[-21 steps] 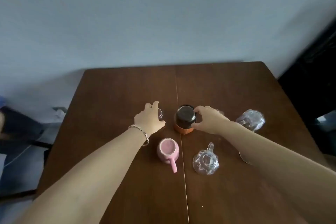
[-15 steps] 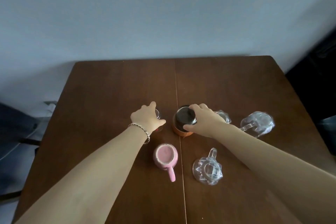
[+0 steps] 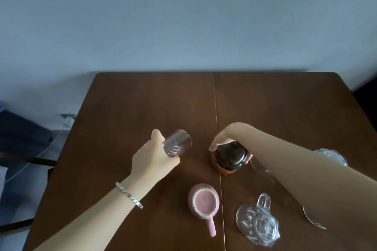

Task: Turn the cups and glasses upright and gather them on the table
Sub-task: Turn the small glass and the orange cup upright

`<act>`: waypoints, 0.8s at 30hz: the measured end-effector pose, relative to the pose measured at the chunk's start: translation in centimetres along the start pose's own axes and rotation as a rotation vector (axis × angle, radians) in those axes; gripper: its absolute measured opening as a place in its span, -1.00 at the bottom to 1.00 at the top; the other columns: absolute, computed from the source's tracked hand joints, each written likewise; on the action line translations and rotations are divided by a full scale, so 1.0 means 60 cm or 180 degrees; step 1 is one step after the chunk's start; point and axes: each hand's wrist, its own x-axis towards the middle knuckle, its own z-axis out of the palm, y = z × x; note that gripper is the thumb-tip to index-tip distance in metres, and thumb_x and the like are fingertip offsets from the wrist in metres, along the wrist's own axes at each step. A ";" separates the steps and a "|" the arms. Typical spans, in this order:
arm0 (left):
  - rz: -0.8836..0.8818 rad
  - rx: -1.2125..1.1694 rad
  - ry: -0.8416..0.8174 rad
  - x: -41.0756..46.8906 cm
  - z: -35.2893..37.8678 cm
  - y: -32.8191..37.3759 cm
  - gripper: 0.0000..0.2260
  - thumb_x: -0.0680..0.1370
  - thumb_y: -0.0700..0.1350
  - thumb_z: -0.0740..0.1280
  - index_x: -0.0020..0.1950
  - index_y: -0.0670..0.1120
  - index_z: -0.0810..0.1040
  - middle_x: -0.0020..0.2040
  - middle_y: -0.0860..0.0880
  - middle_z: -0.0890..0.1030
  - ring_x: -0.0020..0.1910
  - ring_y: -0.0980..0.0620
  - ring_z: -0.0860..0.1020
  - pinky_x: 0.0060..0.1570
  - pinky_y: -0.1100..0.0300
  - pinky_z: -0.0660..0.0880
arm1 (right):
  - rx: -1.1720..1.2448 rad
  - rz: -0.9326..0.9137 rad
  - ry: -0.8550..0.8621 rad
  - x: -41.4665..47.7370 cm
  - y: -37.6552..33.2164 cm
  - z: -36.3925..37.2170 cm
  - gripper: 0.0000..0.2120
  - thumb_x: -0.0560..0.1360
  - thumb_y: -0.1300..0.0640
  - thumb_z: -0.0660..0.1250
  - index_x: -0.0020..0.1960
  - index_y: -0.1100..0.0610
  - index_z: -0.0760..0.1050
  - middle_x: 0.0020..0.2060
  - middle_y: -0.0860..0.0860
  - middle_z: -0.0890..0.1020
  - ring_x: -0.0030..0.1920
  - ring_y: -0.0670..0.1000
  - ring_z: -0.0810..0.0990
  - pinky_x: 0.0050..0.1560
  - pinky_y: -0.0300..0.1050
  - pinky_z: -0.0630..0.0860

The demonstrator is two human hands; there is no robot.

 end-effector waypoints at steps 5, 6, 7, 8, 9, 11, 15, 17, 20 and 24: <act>-0.0608 -0.1359 0.0070 0.000 0.007 -0.001 -0.57 0.32 -0.06 0.48 0.03 -0.02 0.30 -0.04 -0.05 0.58 -0.13 -0.05 0.60 -0.24 0.15 0.53 | 0.0363 -0.0217 0.0355 0.012 0.033 0.016 -0.33 0.41 -0.06 0.37 0.41 0.17 0.24 0.32 0.18 0.39 0.25 0.23 0.46 0.17 0.01 0.52; -0.0657 -0.1523 0.0072 -0.002 0.007 0.001 -0.56 0.32 -0.09 0.48 0.05 -0.01 0.31 -0.01 -0.04 0.57 -0.12 -0.06 0.60 -0.23 0.15 0.51 | 0.0488 -0.0401 0.0553 0.012 0.046 0.021 -0.33 0.38 -0.10 0.39 0.37 0.17 0.29 0.23 0.14 0.46 0.20 0.18 0.50 0.11 -0.03 0.53; -0.0654 -0.1599 0.0076 -0.004 0.008 0.004 -0.54 0.32 -0.11 0.47 0.09 0.01 0.31 0.00 -0.02 0.56 -0.11 -0.07 0.60 -0.23 0.15 0.50 | 0.0663 -0.0606 0.0771 0.010 0.062 0.030 -0.31 0.35 -0.13 0.40 0.36 0.15 0.31 0.17 0.10 0.50 0.16 0.14 0.52 0.08 -0.06 0.53; -0.0623 -0.1626 0.0070 -0.005 0.009 0.006 -0.50 0.32 -0.13 0.47 0.15 0.02 0.31 0.01 0.00 0.55 -0.10 -0.07 0.60 -0.20 0.14 0.51 | 0.0839 -0.0833 0.1023 0.005 0.077 0.041 -0.27 0.32 -0.16 0.40 0.38 0.11 0.29 0.16 0.07 0.51 0.14 0.11 0.54 0.08 -0.07 0.54; -0.0602 -0.1636 0.0047 -0.005 0.011 0.009 -0.45 0.32 -0.14 0.46 0.21 0.04 0.30 0.00 0.02 0.55 -0.09 -0.07 0.61 -0.16 0.12 0.51 | 0.1012 -0.1053 0.1316 -0.006 0.092 0.053 -0.23 0.31 -0.17 0.41 0.41 0.06 0.24 0.19 0.05 0.52 0.15 0.09 0.55 0.08 -0.07 0.55; -0.0559 -0.1699 -0.0061 -0.004 0.019 0.014 -0.35 0.32 -0.17 0.45 0.33 0.05 0.26 -0.05 0.08 0.55 -0.11 -0.07 0.63 -0.08 0.06 0.55 | 0.1486 -0.1533 0.1901 -0.031 0.118 0.077 -0.21 0.28 -0.13 0.46 0.42 -0.05 0.20 0.18 -0.01 0.54 0.06 0.00 0.60 -0.01 -0.15 0.60; -0.0500 -0.2058 -0.0294 0.004 0.043 0.029 -0.26 0.29 -0.28 0.45 0.40 0.01 0.25 0.13 -0.02 0.51 0.02 -0.05 0.59 -0.23 0.20 0.54 | 0.2922 -0.2086 0.2179 -0.061 0.157 0.108 -0.20 0.24 0.11 0.57 0.35 -0.17 0.24 0.02 -0.09 0.55 -0.06 -0.17 0.58 -0.29 -0.41 0.55; -0.0500 -0.2350 -0.0321 0.015 0.061 0.032 -0.32 0.19 -0.32 0.43 0.27 0.02 0.37 0.18 -0.11 0.48 0.10 -0.08 0.57 -0.39 0.34 0.49 | 0.3588 -0.2190 0.1905 -0.055 0.169 0.122 -0.11 0.17 0.21 0.61 0.35 -0.14 0.25 0.08 0.02 0.57 -0.03 -0.09 0.61 -0.19 -0.29 0.57; -0.0409 -0.2475 -0.0307 0.024 0.079 0.030 -0.37 0.09 -0.33 0.38 0.11 0.03 0.40 0.18 -0.19 0.48 -0.07 -0.03 0.58 -0.52 0.41 0.44 | 0.3899 -0.2328 0.1756 -0.045 0.176 0.140 -0.13 0.16 0.36 0.58 0.30 -0.12 0.28 0.13 0.05 0.57 -0.01 -0.12 0.61 -0.19 -0.30 0.59; -0.0127 -0.2073 -0.0211 0.012 0.089 0.020 -0.41 0.21 -0.29 0.53 0.15 0.01 0.42 0.11 -0.04 0.52 -0.12 0.16 0.54 -0.18 0.49 0.41 | 0.3510 -0.2384 0.1727 -0.027 0.178 0.159 -0.15 0.12 0.39 0.58 0.30 0.01 0.33 0.11 -0.01 0.57 -0.05 -0.20 0.62 -0.22 -0.42 0.56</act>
